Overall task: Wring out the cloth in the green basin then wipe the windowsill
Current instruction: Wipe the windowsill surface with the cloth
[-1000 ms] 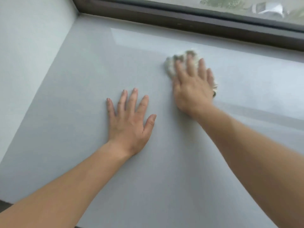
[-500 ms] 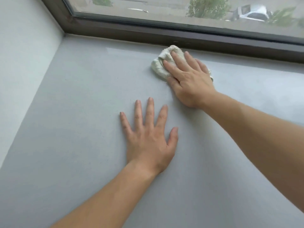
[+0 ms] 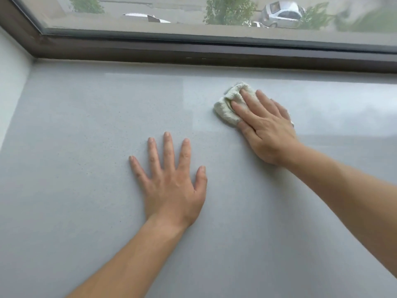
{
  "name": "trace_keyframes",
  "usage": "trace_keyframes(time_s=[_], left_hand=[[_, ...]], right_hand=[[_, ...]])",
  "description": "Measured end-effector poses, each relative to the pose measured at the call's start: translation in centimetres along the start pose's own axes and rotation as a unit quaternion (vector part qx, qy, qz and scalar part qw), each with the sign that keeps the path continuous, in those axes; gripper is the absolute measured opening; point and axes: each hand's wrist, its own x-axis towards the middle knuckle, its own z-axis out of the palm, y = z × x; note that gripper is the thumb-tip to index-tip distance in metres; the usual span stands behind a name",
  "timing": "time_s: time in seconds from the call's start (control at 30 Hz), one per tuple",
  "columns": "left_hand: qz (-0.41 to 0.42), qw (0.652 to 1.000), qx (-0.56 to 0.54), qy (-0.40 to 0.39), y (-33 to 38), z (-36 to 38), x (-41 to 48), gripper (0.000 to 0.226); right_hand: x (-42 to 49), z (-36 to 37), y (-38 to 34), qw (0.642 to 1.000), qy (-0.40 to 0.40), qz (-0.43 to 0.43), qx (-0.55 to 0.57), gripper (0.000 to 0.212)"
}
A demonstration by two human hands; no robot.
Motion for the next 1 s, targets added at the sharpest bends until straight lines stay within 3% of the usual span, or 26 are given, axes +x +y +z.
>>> trace_keyframes(time_s=[0.03,0.17,0.23,0.4,0.43,0.5,0.57,0.6,0.67,0.73,0.83,0.9,1.0], left_hand=[[0.0,1.0,0.001,-0.001,0.0,0.0,0.0,0.071],[-0.01,1.0,0.007,-0.003,0.1,0.1,-0.2,0.072],[-0.011,1.0,0.007,-0.002,0.3,0.0,-0.3,0.072],[-0.015,1.0,0.006,-0.01,0.4,-0.1,-0.3,0.072],[-0.013,1.0,0.001,-0.01,0.3,-0.3,-0.3,0.071],[-0.008,1.0,-0.028,-0.003,0.4,-0.7,-1.0,0.069],[0.004,0.998,-0.059,0.009,1.0,-1.0,-2.7,0.066],[0.014,0.997,-0.071,0.008,1.5,-1.0,-4.0,0.065],[0.032,0.996,-0.083,-0.003,2.5,-0.7,-7.0,0.064],[0.044,0.997,-0.068,-0.016,3.2,0.2,-9.4,0.067],[0.047,0.998,-0.033,-0.014,3.4,1.4,-10.7,0.071],[0.045,0.999,-0.008,-0.008,3.7,1.6,-10.6,0.073],[0.039,0.999,0.017,-0.007,4.0,1.9,-10.6,0.074]], right_hand=[[0.2,-0.6,2.2,1.0,-0.001,0.018,-0.002,0.05],[2.3,-1.8,6.2,0.975,0.021,0.219,0.02,0.054],[1.4,-0.9,3.7,0.977,0.023,0.214,0.004,0.055],[-4.4,0.1,2.2,1.0,-0.006,-0.015,-0.014,0.052],[-3.7,-0.4,3.8,1.0,-0.008,-0.001,-0.018,0.052],[-1.7,-1.2,6.6,0.994,0.0,0.108,-0.001,0.053],[-1.1,-1.2,6.4,0.978,0.014,0.203,0.032,0.055],[-1.9,-0.7,4.9,0.976,0.022,0.212,0.034,0.055],[-5.3,0.9,0.8,0.987,0.031,0.154,0.025,0.055],[-9.7,2.0,-2.1,0.999,0.017,0.044,0.012,0.055],[-10.8,1.4,0.2,0.998,-0.014,-0.056,-0.003,0.052],[-8.3,0.5,4.2,1.0,0.0,-0.003,-0.011,0.052],[-5.7,-0.4,6.3,0.983,0.029,0.179,0.036,0.056]])
